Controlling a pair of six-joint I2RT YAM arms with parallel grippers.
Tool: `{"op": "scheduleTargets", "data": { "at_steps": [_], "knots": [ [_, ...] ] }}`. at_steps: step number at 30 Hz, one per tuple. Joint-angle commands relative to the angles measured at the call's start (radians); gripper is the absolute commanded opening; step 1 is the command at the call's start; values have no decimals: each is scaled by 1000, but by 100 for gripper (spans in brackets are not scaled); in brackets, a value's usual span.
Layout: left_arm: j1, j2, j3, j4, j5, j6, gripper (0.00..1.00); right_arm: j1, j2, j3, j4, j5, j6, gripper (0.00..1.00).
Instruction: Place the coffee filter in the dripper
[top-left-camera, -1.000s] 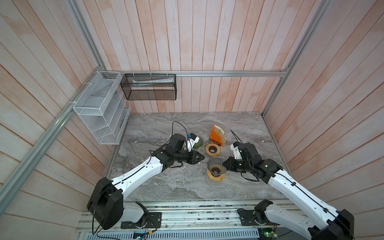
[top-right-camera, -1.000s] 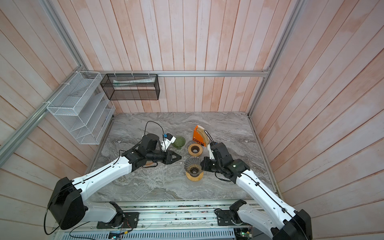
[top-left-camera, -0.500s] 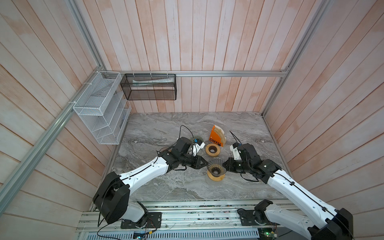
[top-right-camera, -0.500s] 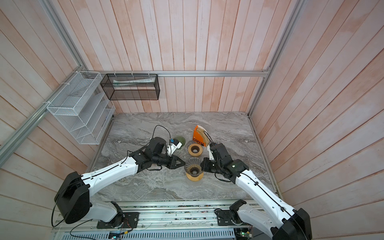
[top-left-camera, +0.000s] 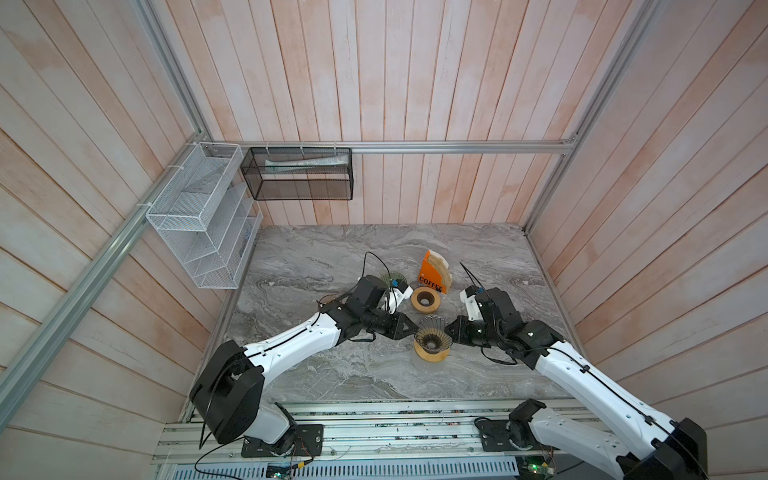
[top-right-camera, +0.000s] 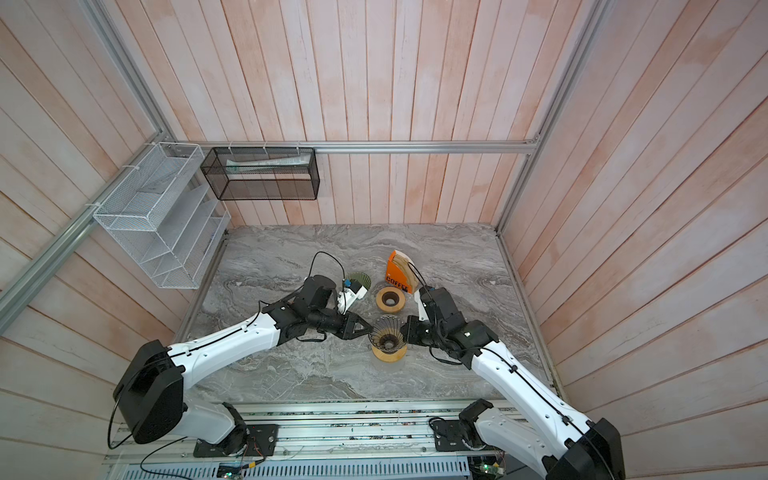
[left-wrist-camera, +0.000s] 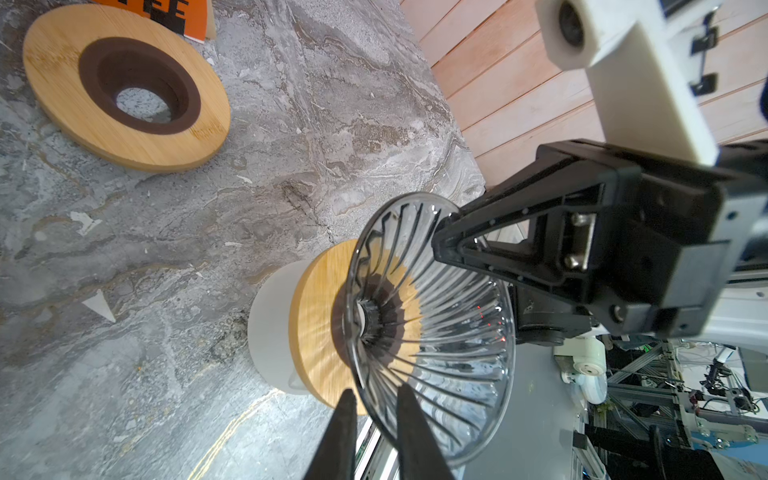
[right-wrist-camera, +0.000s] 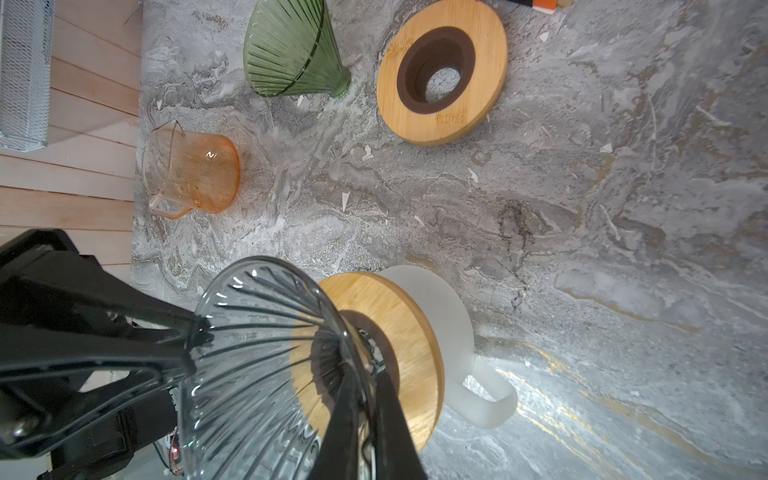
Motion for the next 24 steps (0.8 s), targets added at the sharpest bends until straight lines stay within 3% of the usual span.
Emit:
{"op": "scheduleTargets", "data": {
  "at_steps": [1, 24],
  "knots": [
    [-5, 19, 20, -30, 9, 17, 21, 4, -9, -24, -1, 29, -4, 0],
    [-15, 23, -63, 6, 13, -22, 18, 4, -19, -68, 5, 41, 10, 0]
  ]
}}
